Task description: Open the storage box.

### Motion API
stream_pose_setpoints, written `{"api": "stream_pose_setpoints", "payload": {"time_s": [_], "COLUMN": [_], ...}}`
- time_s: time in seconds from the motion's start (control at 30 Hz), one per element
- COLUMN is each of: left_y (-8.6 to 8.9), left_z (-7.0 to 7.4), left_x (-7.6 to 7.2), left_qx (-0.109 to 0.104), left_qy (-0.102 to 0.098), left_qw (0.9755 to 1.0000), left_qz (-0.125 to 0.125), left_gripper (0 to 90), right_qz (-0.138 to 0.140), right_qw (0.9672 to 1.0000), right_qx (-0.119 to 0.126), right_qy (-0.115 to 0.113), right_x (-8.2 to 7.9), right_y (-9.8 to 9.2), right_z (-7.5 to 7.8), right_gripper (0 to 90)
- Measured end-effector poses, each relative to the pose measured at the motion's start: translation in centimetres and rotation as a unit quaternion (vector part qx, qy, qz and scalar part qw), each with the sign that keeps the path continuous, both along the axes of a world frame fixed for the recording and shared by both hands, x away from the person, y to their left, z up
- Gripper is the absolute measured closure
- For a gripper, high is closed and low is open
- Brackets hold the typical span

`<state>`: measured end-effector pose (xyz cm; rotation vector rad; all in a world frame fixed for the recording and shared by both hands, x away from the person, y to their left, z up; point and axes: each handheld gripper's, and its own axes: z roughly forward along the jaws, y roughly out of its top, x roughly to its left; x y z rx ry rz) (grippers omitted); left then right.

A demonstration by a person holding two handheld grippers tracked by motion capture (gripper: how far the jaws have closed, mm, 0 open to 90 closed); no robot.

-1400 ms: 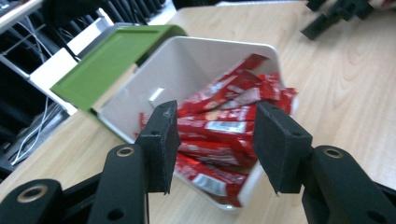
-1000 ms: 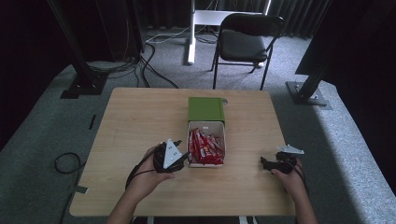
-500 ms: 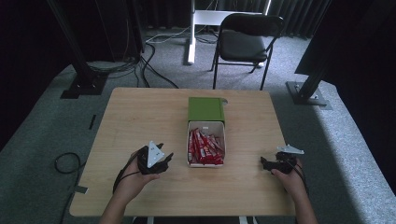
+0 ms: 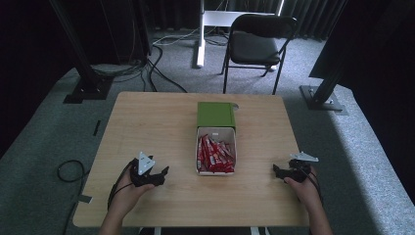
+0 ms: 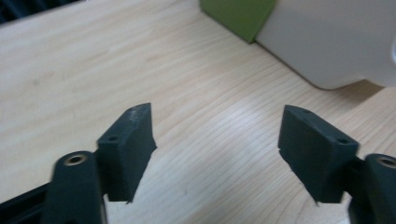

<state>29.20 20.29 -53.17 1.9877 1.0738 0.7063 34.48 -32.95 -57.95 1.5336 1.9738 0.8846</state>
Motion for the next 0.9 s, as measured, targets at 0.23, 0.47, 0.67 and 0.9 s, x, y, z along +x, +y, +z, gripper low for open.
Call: {"api": "stream_pose_setpoints", "payload": {"time_s": [0.23,0.47,0.67,0.9], "left_y": [0.8,2.3,3.8,5.2], "left_z": [-0.8,-1.3,-1.9,-2.3], "left_x": [0.0,0.3,0.3,0.0], "left_qx": [0.008,-0.028,-0.026,-0.005], "left_qy": [0.024,0.038,0.055,0.06], "left_qw": [0.9995,0.9955,0.9917,0.9825], "left_qz": [0.019,0.082,0.113,0.176], "left_gripper": [15.1,15.2,14.4,10.6], "right_qz": [0.0,0.001,0.001,0.001], "right_qw": [1.0,1.0,1.0,1.0], "right_qx": [0.0,-0.001,-0.001,-0.002], "right_qy": [0.0,-0.001,-0.001,-0.001], "right_x": [0.0,0.0,0.0,0.0], "right_y": [0.0,0.0,0.0,0.0], "right_z": [0.0,0.0,0.0,0.0], "right_gripper": [10.4,10.4,10.4,10.4]}}
